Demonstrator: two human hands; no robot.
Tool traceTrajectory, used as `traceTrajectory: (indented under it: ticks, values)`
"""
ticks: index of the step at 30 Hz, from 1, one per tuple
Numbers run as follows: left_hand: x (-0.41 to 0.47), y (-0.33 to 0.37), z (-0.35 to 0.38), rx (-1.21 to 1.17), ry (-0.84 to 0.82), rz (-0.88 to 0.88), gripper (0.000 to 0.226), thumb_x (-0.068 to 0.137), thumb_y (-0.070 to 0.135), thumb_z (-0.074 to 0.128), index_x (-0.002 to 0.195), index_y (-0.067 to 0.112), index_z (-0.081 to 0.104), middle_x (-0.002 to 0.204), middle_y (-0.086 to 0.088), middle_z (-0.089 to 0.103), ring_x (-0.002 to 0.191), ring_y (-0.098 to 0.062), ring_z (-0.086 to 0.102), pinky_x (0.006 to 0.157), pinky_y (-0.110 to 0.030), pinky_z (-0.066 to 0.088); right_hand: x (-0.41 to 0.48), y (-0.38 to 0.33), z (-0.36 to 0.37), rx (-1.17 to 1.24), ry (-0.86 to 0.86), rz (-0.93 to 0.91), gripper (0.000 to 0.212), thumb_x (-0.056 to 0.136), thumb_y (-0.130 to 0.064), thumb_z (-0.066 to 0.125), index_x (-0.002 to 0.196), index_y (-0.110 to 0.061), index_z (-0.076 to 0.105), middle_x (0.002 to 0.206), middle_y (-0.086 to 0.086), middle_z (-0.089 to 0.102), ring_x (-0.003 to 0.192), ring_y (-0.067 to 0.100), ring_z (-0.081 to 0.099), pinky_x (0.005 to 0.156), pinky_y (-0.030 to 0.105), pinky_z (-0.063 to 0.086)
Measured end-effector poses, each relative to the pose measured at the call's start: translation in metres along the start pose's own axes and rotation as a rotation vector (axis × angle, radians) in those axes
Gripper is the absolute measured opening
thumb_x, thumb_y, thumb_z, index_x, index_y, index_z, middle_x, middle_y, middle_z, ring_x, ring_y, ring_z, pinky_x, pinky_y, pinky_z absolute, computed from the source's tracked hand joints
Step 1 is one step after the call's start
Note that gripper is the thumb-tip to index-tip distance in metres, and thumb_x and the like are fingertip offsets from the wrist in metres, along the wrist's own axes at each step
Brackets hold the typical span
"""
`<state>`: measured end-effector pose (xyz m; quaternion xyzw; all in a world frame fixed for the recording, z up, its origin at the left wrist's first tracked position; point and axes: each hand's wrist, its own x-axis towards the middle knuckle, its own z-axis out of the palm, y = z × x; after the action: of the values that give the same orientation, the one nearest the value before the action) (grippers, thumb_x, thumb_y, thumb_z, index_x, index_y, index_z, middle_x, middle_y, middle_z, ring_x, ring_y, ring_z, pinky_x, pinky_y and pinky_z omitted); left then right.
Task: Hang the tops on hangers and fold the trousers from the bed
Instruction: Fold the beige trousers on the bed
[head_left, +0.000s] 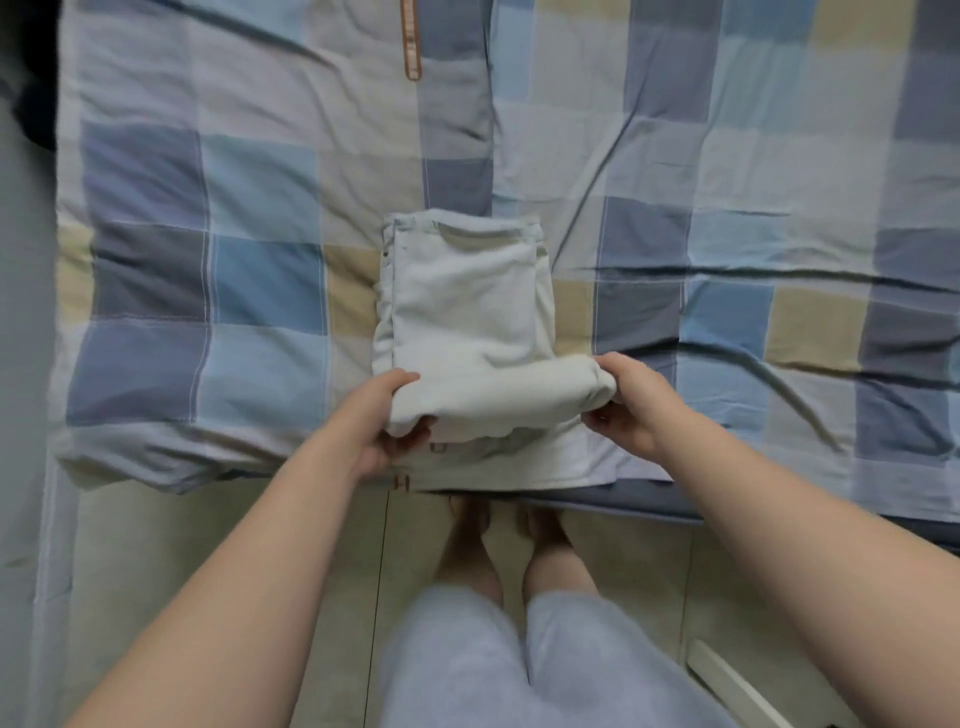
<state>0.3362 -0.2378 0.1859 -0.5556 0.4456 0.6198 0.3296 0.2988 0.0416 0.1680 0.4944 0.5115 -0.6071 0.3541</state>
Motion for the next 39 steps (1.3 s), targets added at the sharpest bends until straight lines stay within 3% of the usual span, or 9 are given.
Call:
traceTrajectory:
  ticks: [4, 10, 12, 15, 19, 25, 29, 34, 39]
  values:
    - [0.027, 0.064, 0.024, -0.120, -0.047, 0.037, 0.012, 0.092, 0.021, 0.057, 0.085, 0.019, 0.067, 0.065, 0.001, 0.069, 0.060, -0.013, 0.067, 0.067, -0.027, 0.051, 0.034, -0.045, 0.039, 0.206, -0.024, 0.004, 0.013, 0.087, -0.011, 0.056, 0.092, -0.011, 0.068, 0.074, 0.008, 0.069, 0.067, 0.022, 0.067, 0.057, 0.030, 0.057]
    - [0.089, 0.110, 0.061, 0.008, 0.046, 0.440, 0.028, 0.103, 0.045, 0.049, 0.108, 0.023, 0.066, 0.103, 0.006, 0.073, 0.104, -0.016, 0.065, 0.083, -0.032, 0.049, 0.101, -0.079, 0.085, 0.251, -0.109, -0.123, 0.022, 0.100, -0.036, 0.053, 0.113, -0.022, 0.064, 0.121, -0.001, 0.069, 0.110, 0.018, 0.063, 0.088, 0.035, 0.049]
    - [0.117, 0.096, 0.060, 0.463, 0.163, 0.767, 0.030, 0.102, 0.036, 0.057, 0.126, 0.020, 0.064, 0.131, 0.001, 0.064, 0.127, -0.018, 0.053, 0.103, -0.032, 0.043, 0.121, -0.072, 0.093, 0.044, -0.134, -0.249, 0.021, 0.096, -0.036, 0.055, 0.111, -0.023, 0.064, 0.124, -0.006, 0.064, 0.113, 0.014, 0.058, 0.093, 0.033, 0.041]
    - [0.156, 0.068, 0.050, 1.207, 0.299, 0.934, 0.064, 0.095, 0.053, 0.057, 0.153, 0.034, 0.037, 0.167, 0.005, 0.021, 0.154, -0.021, 0.014, 0.124, -0.044, 0.015, 0.163, -0.048, 0.092, -0.543, -0.045, -0.510, 0.047, 0.101, -0.035, 0.049, 0.147, -0.028, 0.046, 0.152, -0.003, 0.042, 0.139, 0.020, 0.039, 0.113, 0.039, 0.031]
    - [0.187, 0.048, 0.042, 1.323, 0.450, 0.958, 0.085, 0.087, 0.068, 0.055, 0.158, 0.043, 0.016, 0.170, 0.006, -0.006, 0.155, -0.025, -0.003, 0.123, -0.050, 0.009, 0.195, -0.011, 0.077, -1.123, 0.055, -0.606, 0.067, 0.096, -0.065, 0.037, 0.151, -0.058, -0.003, 0.166, -0.015, -0.012, 0.154, 0.024, -0.005, 0.119, 0.059, 0.006]
    - [0.194, 0.049, 0.038, 0.740, 0.548, 0.714, 0.125, 0.065, 0.066, 0.080, 0.158, 0.036, 0.002, 0.164, -0.005, 0.019, 0.145, -0.028, 0.034, 0.112, -0.047, 0.036, 0.202, 0.001, 0.069, -0.631, 0.059, -0.511, 0.109, 0.081, -0.059, 0.073, 0.160, -0.031, 0.003, 0.165, 0.000, 0.017, 0.150, 0.020, 0.021, 0.123, 0.046, 0.020]
    - [0.191, 0.060, 0.032, 0.766, 0.472, 0.555, 0.105, 0.065, 0.068, 0.080, 0.146, 0.029, 0.026, 0.144, -0.001, 0.051, 0.131, -0.029, 0.049, 0.105, -0.045, 0.042, 0.199, -0.017, 0.064, -0.388, -0.024, -0.331, 0.090, 0.076, -0.051, 0.082, 0.148, -0.022, 0.038, 0.138, 0.000, 0.057, 0.115, 0.014, 0.059, 0.102, 0.036, 0.046]
    - [0.180, 0.072, 0.025, 0.622, 0.216, 0.458, 0.079, 0.073, 0.047, 0.087, 0.136, 0.020, 0.047, 0.130, 0.003, 0.062, 0.117, -0.023, 0.060, 0.099, -0.040, 0.048, 0.186, -0.036, 0.047, -0.401, -0.141, -0.075, 0.092, 0.049, -0.064, 0.087, 0.128, -0.023, 0.062, 0.116, 0.000, 0.074, 0.106, 0.026, 0.069, 0.103, 0.045, 0.050]
    - [0.151, 0.059, 0.025, 0.520, -0.077, 0.129, 0.055, 0.078, 0.047, 0.083, 0.124, 0.024, 0.064, 0.110, -0.003, 0.076, 0.096, -0.025, 0.074, 0.074, -0.034, 0.057, 0.152, -0.042, 0.023, -0.419, -0.272, 0.182, 0.077, 0.056, -0.068, 0.084, 0.117, -0.022, 0.071, 0.107, 0.006, 0.077, 0.096, 0.025, 0.075, 0.087, 0.037, 0.055]
